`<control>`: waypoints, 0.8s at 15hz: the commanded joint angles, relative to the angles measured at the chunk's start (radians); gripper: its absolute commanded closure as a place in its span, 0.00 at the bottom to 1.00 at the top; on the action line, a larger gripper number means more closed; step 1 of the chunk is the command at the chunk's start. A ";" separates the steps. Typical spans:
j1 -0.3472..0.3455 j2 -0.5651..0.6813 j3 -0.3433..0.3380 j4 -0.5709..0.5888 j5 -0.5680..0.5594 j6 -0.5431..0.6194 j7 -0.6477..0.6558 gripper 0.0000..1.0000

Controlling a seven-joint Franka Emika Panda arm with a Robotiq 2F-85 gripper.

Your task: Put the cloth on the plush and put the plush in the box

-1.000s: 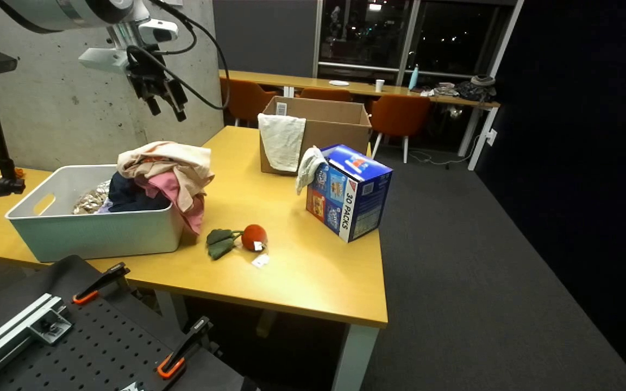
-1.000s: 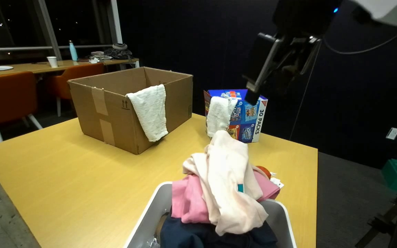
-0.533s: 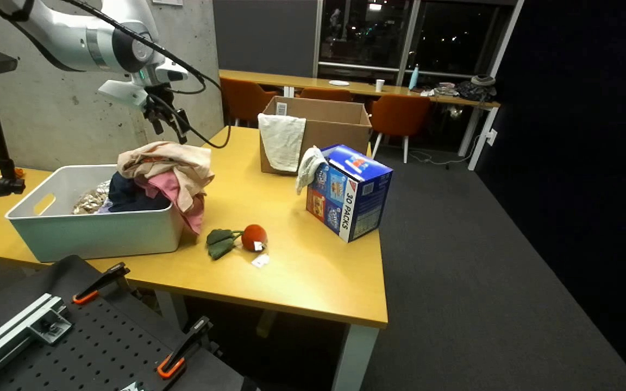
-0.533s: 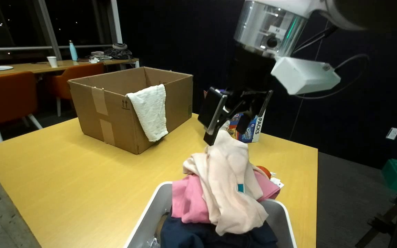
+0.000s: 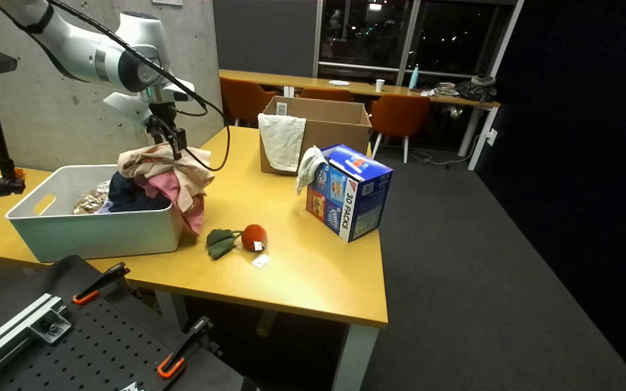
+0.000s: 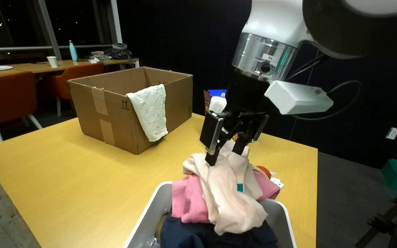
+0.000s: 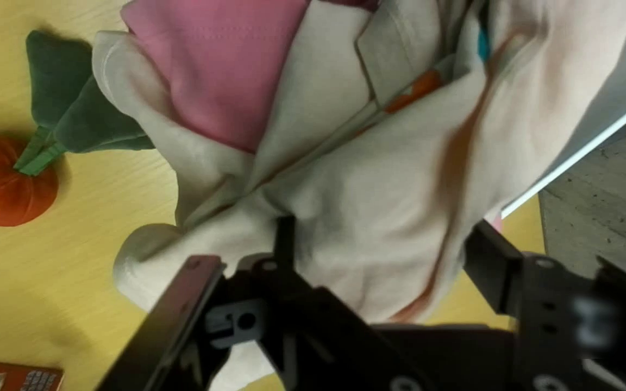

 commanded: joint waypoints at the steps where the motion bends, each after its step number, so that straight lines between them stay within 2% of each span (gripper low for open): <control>1: 0.017 0.005 -0.019 0.029 0.039 -0.020 -0.026 0.51; 7: 0.037 -0.029 -0.040 0.048 0.013 -0.068 0.014 0.97; 8: 0.036 -0.042 -0.044 0.048 0.013 -0.086 0.016 1.00; 12: 0.017 -0.110 -0.066 0.046 0.011 -0.162 0.009 0.99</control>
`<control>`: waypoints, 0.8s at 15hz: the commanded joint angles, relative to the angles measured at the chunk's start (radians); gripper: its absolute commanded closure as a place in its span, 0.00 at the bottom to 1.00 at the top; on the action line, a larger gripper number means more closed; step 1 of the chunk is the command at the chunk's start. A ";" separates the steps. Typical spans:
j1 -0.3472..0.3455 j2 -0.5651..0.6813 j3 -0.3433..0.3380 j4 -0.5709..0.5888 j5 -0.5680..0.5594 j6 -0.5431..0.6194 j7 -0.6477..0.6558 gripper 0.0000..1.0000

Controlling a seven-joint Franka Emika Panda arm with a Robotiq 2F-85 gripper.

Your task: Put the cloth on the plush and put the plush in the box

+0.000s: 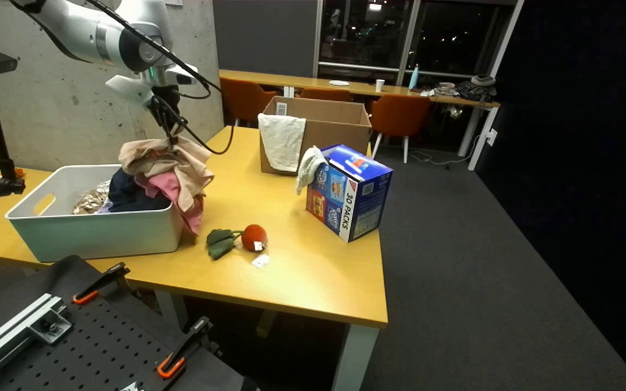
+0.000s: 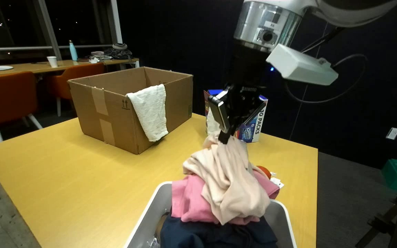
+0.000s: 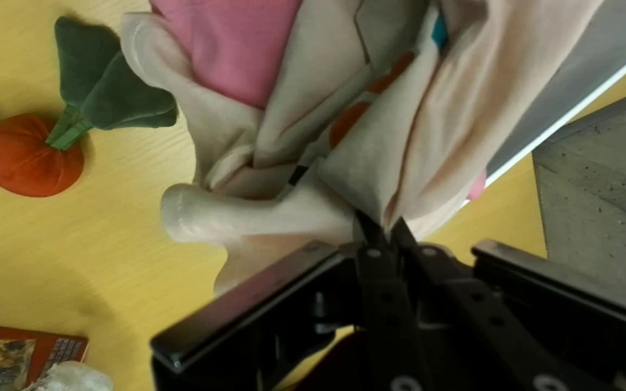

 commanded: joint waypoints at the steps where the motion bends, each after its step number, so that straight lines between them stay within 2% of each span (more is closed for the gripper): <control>1: -0.006 -0.098 -0.040 -0.019 0.007 -0.086 -0.001 0.99; 6: -0.054 -0.214 -0.071 -0.088 0.023 -0.127 0.003 0.99; 12: -0.087 -0.473 -0.069 -0.439 0.084 -0.041 0.112 0.99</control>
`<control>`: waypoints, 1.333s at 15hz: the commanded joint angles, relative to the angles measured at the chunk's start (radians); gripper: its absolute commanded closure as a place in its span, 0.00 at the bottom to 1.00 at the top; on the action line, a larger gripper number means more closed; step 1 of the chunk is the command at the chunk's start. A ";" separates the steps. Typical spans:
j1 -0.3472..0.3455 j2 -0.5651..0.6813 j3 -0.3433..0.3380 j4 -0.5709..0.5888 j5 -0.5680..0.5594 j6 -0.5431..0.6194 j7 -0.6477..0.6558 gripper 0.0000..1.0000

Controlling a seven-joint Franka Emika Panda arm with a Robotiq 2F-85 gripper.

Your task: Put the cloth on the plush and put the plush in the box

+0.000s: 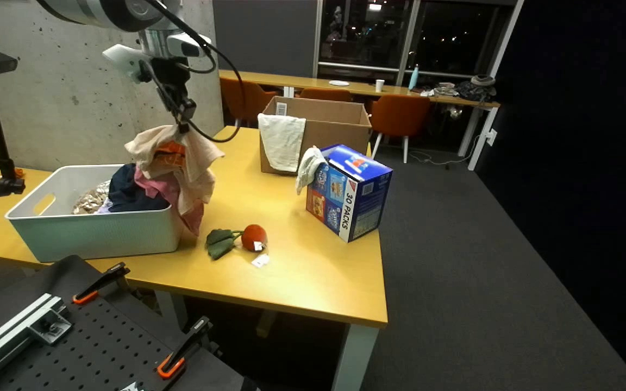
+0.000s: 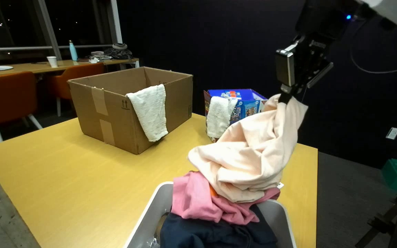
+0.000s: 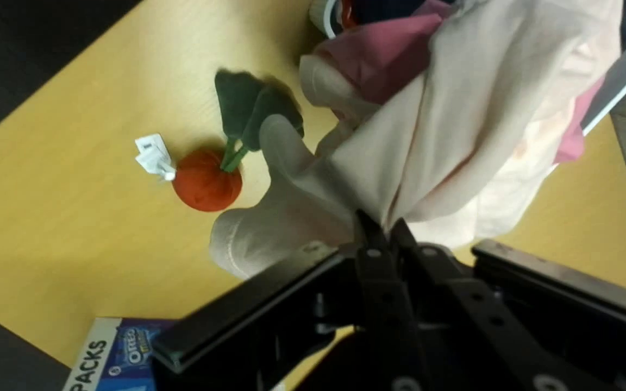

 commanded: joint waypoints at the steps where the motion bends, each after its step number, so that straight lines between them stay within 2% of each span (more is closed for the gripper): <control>1: -0.004 -0.197 0.005 -0.255 0.061 0.067 0.087 0.99; 3: -0.014 -0.289 0.005 -0.376 0.095 0.104 0.098 0.99; 5: -0.033 -0.384 -0.013 -0.493 0.143 0.129 0.055 0.99; 8: -0.087 -0.399 -0.066 -0.505 0.165 0.109 -0.034 0.99; 10: -0.137 -0.356 -0.123 -0.439 0.144 0.075 -0.116 0.99; 11: -0.156 -0.305 -0.152 -0.370 0.140 0.047 -0.167 0.99; 14: -0.175 -0.150 -0.192 -0.181 0.159 -0.034 -0.276 0.99; 16: -0.182 -0.047 -0.195 -0.062 0.170 -0.092 -0.326 0.99; 20: -0.189 0.169 -0.157 0.169 0.192 -0.203 -0.396 0.99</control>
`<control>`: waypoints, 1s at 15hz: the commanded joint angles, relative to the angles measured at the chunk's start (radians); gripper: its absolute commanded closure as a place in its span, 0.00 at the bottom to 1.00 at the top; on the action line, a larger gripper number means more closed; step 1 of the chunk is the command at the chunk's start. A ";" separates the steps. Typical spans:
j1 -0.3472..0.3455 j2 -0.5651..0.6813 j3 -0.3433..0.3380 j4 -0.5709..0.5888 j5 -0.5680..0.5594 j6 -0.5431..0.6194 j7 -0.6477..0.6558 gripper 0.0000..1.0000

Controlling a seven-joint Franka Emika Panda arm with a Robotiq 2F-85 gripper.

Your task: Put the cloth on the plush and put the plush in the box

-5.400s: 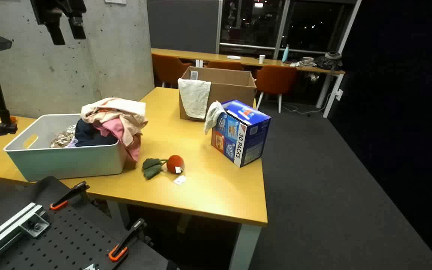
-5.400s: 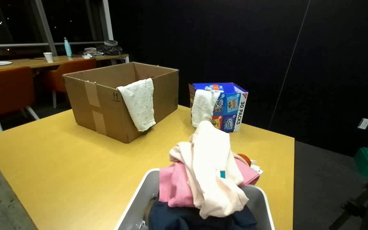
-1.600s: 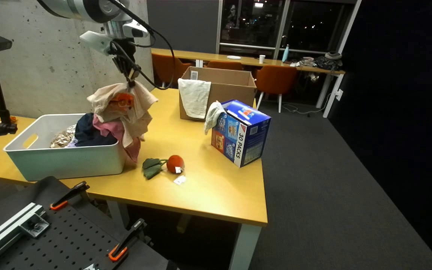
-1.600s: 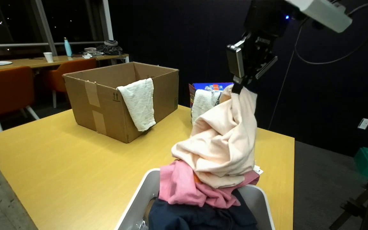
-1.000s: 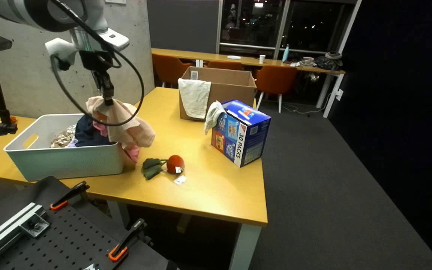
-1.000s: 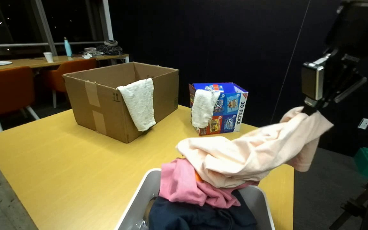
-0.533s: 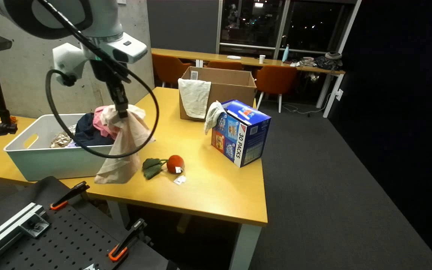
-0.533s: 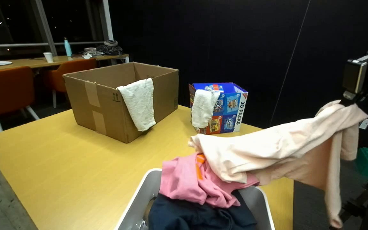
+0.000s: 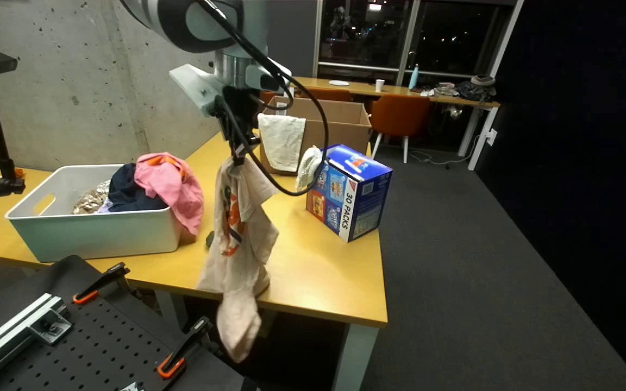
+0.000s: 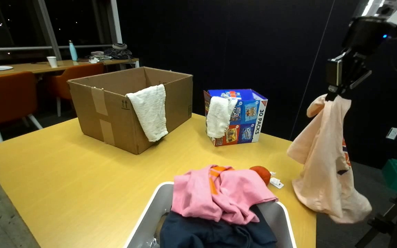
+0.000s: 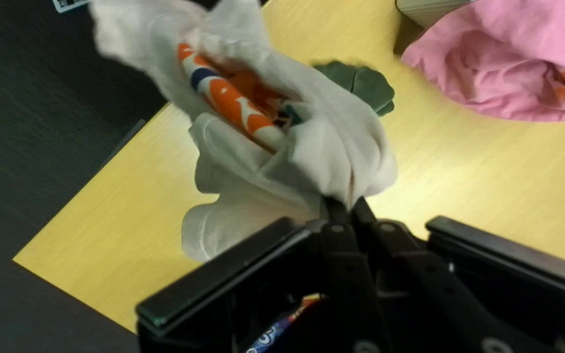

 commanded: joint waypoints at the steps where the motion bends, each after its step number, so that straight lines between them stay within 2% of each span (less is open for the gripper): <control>1: -0.007 0.217 0.037 0.254 0.026 -0.127 -0.058 0.99; 4: 0.009 0.351 0.066 0.423 -0.014 -0.187 -0.025 0.99; 10: 0.087 0.546 0.099 0.762 -0.098 -0.344 0.040 0.99; 11: 0.095 0.577 0.101 0.817 -0.106 -0.368 0.039 0.70; 12: 0.103 0.608 0.101 0.871 -0.118 -0.393 0.034 0.69; 15: 0.118 0.696 0.097 1.023 -0.147 -0.475 0.031 0.49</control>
